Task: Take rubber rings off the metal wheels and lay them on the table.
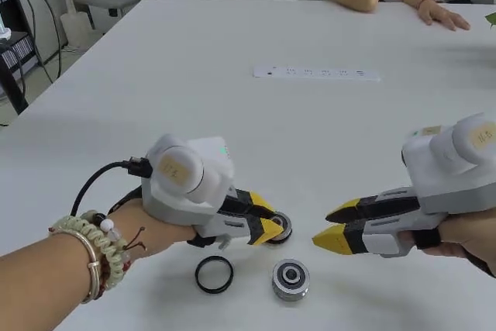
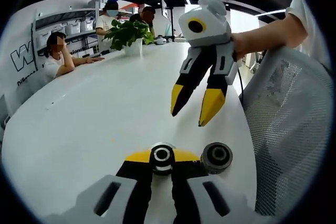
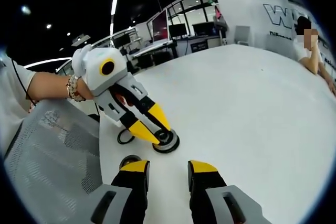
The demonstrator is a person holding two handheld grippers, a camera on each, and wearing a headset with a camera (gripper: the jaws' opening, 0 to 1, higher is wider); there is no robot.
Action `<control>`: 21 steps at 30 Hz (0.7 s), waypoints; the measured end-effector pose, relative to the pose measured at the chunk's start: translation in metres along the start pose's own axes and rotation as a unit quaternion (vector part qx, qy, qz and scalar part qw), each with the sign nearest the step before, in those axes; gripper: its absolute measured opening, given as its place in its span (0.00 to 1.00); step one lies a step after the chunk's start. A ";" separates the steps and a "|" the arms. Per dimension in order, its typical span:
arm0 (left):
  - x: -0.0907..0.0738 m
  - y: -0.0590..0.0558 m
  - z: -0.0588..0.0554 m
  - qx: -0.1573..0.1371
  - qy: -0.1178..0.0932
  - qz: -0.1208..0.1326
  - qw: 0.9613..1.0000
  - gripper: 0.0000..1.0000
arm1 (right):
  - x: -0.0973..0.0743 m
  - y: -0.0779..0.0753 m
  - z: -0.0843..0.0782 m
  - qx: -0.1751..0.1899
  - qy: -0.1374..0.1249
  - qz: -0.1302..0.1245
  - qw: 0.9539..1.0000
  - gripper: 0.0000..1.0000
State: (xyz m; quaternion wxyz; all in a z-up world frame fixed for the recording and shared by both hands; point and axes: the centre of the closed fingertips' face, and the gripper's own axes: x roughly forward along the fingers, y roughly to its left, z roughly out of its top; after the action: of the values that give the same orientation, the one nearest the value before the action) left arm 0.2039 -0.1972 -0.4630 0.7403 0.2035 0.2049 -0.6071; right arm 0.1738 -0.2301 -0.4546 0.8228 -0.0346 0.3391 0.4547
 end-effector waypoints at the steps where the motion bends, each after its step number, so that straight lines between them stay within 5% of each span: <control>1: 0.000 0.000 0.000 -0.001 0.000 0.000 1.000 0.08 | 0.002 0.001 0.000 -0.001 0.000 0.000 1.000 0.27; 10: 0.004 -0.004 0.004 0.002 -0.004 0.003 1.000 0.08 | 0.022 -0.003 -0.005 -0.045 0.012 -0.022 0.999 0.25; 21: 0.008 -0.009 0.008 -0.003 -0.009 0.000 1.000 0.08 | 0.032 -0.003 -0.004 -0.047 0.011 -0.038 0.998 0.22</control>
State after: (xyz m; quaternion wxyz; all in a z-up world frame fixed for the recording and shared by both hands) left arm 0.1966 -0.2100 -0.4617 0.7426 0.1953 0.2000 -0.6086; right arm 0.1851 -0.2100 -0.4774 0.8331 -0.0912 0.3245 0.4385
